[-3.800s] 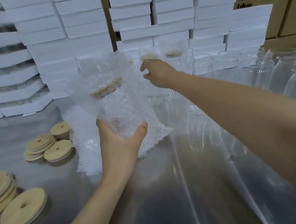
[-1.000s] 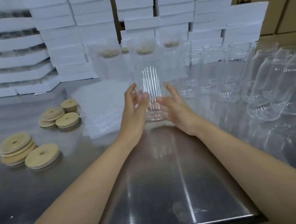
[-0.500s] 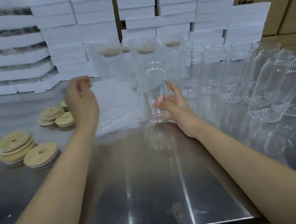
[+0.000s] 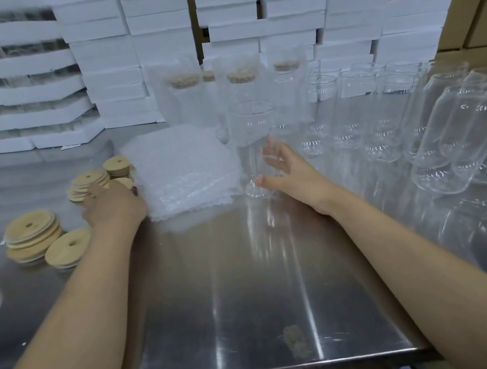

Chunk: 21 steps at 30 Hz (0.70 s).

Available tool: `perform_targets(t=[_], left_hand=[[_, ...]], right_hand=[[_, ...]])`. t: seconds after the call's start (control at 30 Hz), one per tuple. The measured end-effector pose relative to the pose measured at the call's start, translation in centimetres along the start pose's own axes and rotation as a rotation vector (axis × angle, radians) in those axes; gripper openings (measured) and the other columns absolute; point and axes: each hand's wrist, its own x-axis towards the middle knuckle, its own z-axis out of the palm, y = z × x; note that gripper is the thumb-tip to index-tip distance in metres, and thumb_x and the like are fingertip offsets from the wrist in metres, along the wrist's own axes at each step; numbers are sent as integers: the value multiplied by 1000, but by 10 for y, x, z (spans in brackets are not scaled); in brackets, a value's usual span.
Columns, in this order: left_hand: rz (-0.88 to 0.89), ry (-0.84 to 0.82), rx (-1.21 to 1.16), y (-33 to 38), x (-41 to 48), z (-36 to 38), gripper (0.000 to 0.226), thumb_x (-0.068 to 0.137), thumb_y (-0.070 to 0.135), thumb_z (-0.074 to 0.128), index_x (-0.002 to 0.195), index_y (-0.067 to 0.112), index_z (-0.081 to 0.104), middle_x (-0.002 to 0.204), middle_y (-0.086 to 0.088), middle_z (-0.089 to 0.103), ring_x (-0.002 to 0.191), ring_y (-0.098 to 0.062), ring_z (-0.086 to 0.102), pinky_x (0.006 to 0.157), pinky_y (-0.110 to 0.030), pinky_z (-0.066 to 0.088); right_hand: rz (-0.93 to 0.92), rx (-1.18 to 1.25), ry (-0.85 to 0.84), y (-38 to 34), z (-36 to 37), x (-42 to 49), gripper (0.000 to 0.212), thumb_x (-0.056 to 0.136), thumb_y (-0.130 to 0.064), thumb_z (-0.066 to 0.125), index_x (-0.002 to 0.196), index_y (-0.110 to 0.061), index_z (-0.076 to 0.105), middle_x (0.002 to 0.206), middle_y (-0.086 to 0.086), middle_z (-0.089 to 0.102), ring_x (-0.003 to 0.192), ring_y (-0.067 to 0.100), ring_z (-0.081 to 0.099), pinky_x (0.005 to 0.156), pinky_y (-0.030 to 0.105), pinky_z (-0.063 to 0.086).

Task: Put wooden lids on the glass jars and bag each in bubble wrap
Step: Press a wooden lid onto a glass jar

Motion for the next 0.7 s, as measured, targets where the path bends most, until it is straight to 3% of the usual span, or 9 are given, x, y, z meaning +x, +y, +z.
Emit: perform_targets(t=[0.2,0.4,0.5,0.57,0.63,0.7], left_hand=[[78,109,-152,-3,3,8,53,96,29,48,138,-1,34,142,-31,31,130,-46,30,102,-50,32],[22,164,-218,-5,17,11,48,91,24,55,127,-6,44,127,-32,50,122,-48,40,98,-47,35],[-138,257,-580,-1,17,7,50,92,28,54,127,-4,39,133,-27,47,128,-43,37,103,-45,33],[-193,339,-909,3,17,1,40,92,38,56,112,8,38,124,-18,53,121,-34,47,100,-40,39],[-101,461,-1136,11,9,-8,41,91,44,57,102,13,33,112,-11,53,107,-28,55,92,-37,45],[107,602,-1214,22,-7,-16,42,89,44,60,104,15,34,113,-9,48,104,-25,53,93,-35,46]], right_hand=[[-15,-48,37,-1,8,-4,104,79,-33,80,156,-28,10,156,-10,27,136,3,34,106,24,30],[-13,-4,108,-3,11,-3,122,63,-57,75,155,-30,-1,153,-6,27,129,6,39,103,26,35],[-10,-3,94,-3,11,-2,119,68,-61,76,155,-32,0,148,-10,30,127,3,41,108,28,35],[-21,6,115,-4,13,-3,113,70,-57,71,155,-30,1,146,-12,31,125,-3,40,113,29,32],[-73,19,205,-8,16,-5,104,77,-52,67,156,-27,2,149,-7,27,132,1,35,116,28,26],[-242,-2,434,-16,17,-9,80,89,-33,63,152,-19,15,146,2,29,134,11,35,113,26,28]])
